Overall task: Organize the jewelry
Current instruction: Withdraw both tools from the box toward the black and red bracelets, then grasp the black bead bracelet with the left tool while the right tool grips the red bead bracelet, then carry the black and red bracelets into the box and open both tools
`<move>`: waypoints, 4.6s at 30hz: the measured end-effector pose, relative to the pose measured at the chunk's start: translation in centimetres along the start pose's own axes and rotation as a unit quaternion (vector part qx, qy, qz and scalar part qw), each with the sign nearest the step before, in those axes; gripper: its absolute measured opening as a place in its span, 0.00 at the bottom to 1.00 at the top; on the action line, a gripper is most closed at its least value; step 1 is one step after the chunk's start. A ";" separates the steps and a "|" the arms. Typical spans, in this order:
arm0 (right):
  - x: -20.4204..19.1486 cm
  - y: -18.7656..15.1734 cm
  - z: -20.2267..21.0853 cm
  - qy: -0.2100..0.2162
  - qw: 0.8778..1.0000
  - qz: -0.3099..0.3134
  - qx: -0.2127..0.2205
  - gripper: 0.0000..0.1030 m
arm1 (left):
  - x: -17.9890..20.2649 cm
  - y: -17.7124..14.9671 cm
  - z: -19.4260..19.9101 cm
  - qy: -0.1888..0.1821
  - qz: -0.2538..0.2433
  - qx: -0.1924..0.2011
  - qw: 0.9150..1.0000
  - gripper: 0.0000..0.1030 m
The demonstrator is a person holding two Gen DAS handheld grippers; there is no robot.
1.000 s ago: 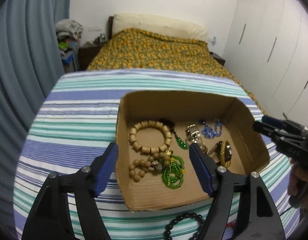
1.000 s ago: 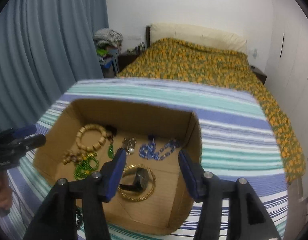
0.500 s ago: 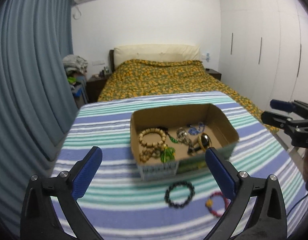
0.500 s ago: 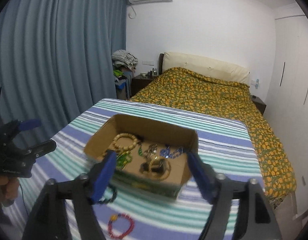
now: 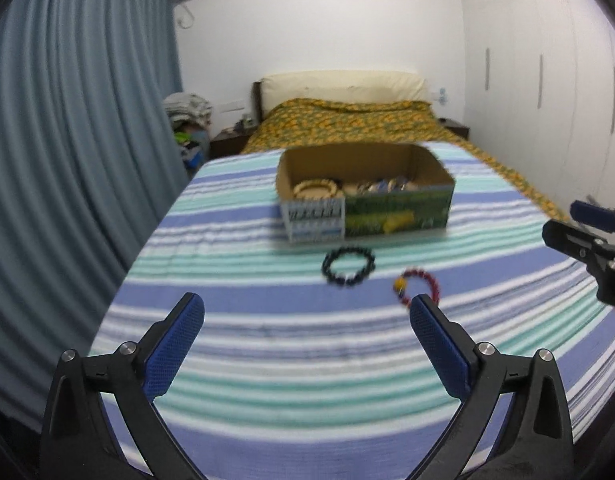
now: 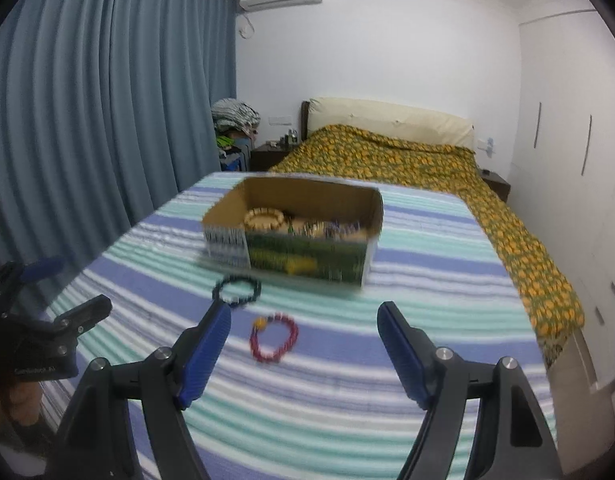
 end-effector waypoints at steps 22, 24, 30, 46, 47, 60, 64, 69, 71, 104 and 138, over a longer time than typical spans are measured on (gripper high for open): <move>0.0 -8.1 -1.0 -0.034 0.999 -0.003 -0.023 0.75 | 1.4 -5.3 -1.9 -0.047 0.031 -0.068 0.996 1.00; -0.2 -8.1 -1.2 -0.035 0.999 -0.001 -0.025 0.75 | 1.3 -5.3 -2.2 -0.050 0.033 -0.070 0.996 1.00; -0.4 -8.5 -2.0 -0.034 0.999 -0.004 -0.032 0.75 | 1.0 -5.7 -3.2 -0.048 0.036 -0.078 0.995 1.00; -2.6 -7.3 -7.1 0.005 0.999 -0.008 -0.054 0.75 | -2.6 -3.8 -8.8 -0.069 0.086 -0.085 0.990 1.00; -2.8 -7.2 -7.5 0.009 0.998 -0.008 -0.056 0.75 | -2.8 -3.4 -9.4 -0.068 0.086 -0.084 0.990 1.00; -3.8 -4.7 -15.7 0.049 0.993 -0.040 -0.097 0.62 | -2.2 1.8 -20.5 -0.065 0.034 -0.107 0.992 0.99; -3.7 -4.9 -18.3 0.049 0.990 -0.045 -0.125 0.46 | -1.4 1.7 -23.3 -0.069 0.008 -0.127 0.989 0.99; -4.0 -5.5 -20.4 0.040 0.987 -0.035 -0.153 0.40 | -1.5 0.6 -25.0 -0.070 -0.002 -0.143 0.987 1.00; -4.4 -5.4 -20.7 0.029 0.988 -0.023 -0.153 0.40 | -1.8 0.4 -25.1 -0.078 0.012 -0.149 0.986 1.00; 0.8 -1.6 -6.9 0.088 0.985 -0.100 -0.106 0.17 | -3.2 1.7 -6.5 -0.209 0.123 -0.033 0.969 0.10; -0.9 8.9 -7.9 0.124 0.989 -0.059 -0.062 0.17 | -5.9 12.7 -8.5 -0.202 0.093 0.017 0.975 0.10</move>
Point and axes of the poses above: each gripper's, at about its wrist camera, not at the fingertips, and z roughly against the way its jaws point, x to its right, y to its top, the point moved 4 cm from there along -z, roughly the way its jaws point, and after that the axes turned 13 degrees about -z, right-handed, at the moved point
